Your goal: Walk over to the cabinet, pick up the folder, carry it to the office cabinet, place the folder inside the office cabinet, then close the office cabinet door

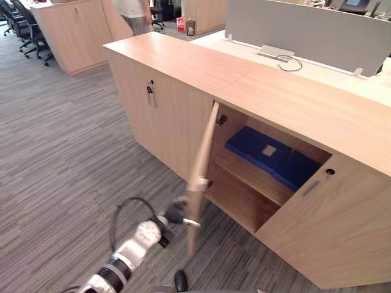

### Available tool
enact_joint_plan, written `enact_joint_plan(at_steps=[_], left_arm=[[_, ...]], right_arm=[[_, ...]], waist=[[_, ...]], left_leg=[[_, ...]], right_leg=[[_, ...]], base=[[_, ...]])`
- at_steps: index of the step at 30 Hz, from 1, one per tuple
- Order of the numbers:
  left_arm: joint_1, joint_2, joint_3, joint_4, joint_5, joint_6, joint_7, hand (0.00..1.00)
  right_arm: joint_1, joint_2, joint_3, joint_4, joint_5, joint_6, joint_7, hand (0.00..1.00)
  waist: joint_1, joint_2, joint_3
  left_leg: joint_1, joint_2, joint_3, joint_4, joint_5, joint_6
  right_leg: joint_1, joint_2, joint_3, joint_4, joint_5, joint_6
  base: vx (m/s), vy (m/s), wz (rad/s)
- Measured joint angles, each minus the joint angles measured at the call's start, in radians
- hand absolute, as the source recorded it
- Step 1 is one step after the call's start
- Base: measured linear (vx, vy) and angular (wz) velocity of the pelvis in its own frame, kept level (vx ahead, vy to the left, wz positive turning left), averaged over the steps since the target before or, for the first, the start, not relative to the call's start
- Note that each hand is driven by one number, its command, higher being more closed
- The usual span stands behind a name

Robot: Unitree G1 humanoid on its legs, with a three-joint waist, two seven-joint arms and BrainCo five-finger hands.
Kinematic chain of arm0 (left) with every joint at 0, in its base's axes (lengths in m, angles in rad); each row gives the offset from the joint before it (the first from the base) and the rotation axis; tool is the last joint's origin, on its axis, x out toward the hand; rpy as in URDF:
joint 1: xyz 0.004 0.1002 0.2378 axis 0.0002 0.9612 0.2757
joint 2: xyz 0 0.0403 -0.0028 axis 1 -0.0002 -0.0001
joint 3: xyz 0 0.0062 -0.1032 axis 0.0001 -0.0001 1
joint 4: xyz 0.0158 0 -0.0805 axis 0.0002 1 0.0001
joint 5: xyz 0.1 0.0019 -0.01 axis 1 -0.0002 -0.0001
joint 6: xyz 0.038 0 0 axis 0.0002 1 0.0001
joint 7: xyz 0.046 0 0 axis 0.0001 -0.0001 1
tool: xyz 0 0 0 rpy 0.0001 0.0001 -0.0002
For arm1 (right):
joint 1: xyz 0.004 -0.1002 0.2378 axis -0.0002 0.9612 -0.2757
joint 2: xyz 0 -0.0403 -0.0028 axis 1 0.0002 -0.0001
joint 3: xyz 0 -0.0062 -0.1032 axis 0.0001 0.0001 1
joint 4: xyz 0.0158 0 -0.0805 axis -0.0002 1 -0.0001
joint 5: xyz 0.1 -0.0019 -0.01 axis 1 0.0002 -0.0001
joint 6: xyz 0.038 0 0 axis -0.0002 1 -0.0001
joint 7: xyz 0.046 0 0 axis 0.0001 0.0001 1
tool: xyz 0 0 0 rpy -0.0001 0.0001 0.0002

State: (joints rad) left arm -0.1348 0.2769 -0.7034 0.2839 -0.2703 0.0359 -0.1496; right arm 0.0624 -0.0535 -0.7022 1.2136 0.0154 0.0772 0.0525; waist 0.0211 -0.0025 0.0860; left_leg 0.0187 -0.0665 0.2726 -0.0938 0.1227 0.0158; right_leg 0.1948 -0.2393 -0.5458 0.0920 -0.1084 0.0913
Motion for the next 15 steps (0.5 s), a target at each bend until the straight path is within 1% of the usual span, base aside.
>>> enact_joint_plan(at_steps=[1,2,4,6,8,9,10,11,12,13,15], left_arm=[[-0.001,-0.022,-0.013,-0.006,-0.021,-0.006,-0.011,0.00],[0.000,-0.043,-0.055,-0.041,-0.074,-0.016,-0.055,0.00],[0.002,-0.067,-0.110,-0.078,-0.124,-0.033,-0.106,0.00],[0.002,-0.086,-0.115,-0.080,-0.139,-0.045,-0.120,0.00],[0.024,-0.087,-0.074,-0.078,-0.140,-0.054,-0.118,0.00],[0.062,-0.090,-0.006,-0.077,-0.142,-0.060,-0.111,0.00],[0.104,-0.104,0.076,-0.064,-0.141,-0.078,-0.082,0.00],[0.122,-0.115,0.119,-0.052,-0.137,-0.086,-0.062,0.00],[0.151,-0.137,0.206,-0.014,-0.113,-0.110,-0.015,0.00],[0.162,-0.141,0.244,0.005,-0.103,-0.117,0.008,0.00],[0.188,-0.147,0.366,0.070,-0.074,-0.125,0.066,0.00]], right_arm=[[-0.001,0.003,0.013,0.002,-0.001,0.000,0.000,0.00],[0.000,0.010,0.032,0.001,0.002,-0.001,0.000,0.00],[0.002,0.008,0.062,0.000,-0.001,-0.004,-0.009,0.00],[0.003,0.007,0.077,0.000,-0.004,-0.013,-0.014,0.00],[0.012,0.002,0.112,0.000,-0.022,-0.019,-0.015,0.00],[0.012,-0.003,0.149,0.000,-0.038,-0.021,-0.016,0.00],[0.012,-0.006,0.180,-0.001,-0.038,-0.023,-0.018,0.00],[0.012,-0.008,0.191,-0.002,-0.038,-0.024,-0.018,0.00],[0.015,-0.012,0.214,-0.002,-0.036,-0.026,-0.020,0.00],[0.017,-0.015,0.225,-0.002,-0.036,-0.028,-0.022,0.00],[0.017,-0.015,0.234,-0.003,-0.036,-0.033,-0.026,0.00]], waist=[[-0.006,0.000,-0.002],[-0.013,0.001,-0.009],[-0.029,0.000,-0.017],[-0.034,0.000,-0.019],[-0.035,0.001,-0.021],[-0.035,0.000,-0.023],[-0.034,-0.001,-0.024],[-0.034,-0.001,-0.024],[-0.033,-0.001,-0.024],[-0.032,-0.001,-0.024],[-0.031,-0.002,-0.023]], left_leg=[[0.000,-0.002,0.000,0.000,-0.001,0.001],[0.000,-0.004,0.000,0.000,-0.003,0.004],[0.001,-0.006,0.003,0.000,-0.003,0.004],[0.002,-0.003,0.006,0.000,0.000,0.001],[0.004,0.004,0.009,0.000,0.001,0.002],[0.006,0.011,0.013,0.000,0.001,0.003],[0.005,0.019,0.014,0.000,0.003,0.006],[0.005,0.023,0.015,0.000,0.004,0.007],[0.005,0.032,0.016,0.001,0.005,0.008],[0.005,0.037,0.017,0.001,0.005,0.008],[0.005,0.054,0.029,0.006,0.007,0.010]], right_leg=[[0.000,-0.001,0.000,-0.002,0.000,0.000],[0.002,-0.002,0.000,-0.008,0.000,0.000],[0.005,-0.001,0.000,-0.015,0.002,-0.002],[0.005,0.000,0.001,-0.018,0.011,-0.002],[0.005,0.006,0.003,-0.020,0.015,-0.002],[0.006,0.014,0.005,-0.027,0.015,-0.001],[0.008,0.025,0.007,-0.038,0.016,0.000],[0.010,0.030,0.007,-0.043,0.019,0.004],[0.013,0.036,0.008,-0.050,0.020,0.007],[0.013,0.040,0.009,-0.052,0.019,0.008],[0.009,0.056,0.023,-0.052,0.012,0.014]], base=[[0.02,0.040,-0.02],[0.02,0.020,-0.05],[0.04,0.001,-0.09],[0.03,-0.034,-0.09],[0.02,-0.058,-0.08],[0.03,-0.090,-0.13],[0.03,-0.100,-0.12],[0.03,-0.117,-0.08],[0.03,-0.094,-0.05],[0.04,-0.133,-0.08],[0.03,-0.107,-0.19]])
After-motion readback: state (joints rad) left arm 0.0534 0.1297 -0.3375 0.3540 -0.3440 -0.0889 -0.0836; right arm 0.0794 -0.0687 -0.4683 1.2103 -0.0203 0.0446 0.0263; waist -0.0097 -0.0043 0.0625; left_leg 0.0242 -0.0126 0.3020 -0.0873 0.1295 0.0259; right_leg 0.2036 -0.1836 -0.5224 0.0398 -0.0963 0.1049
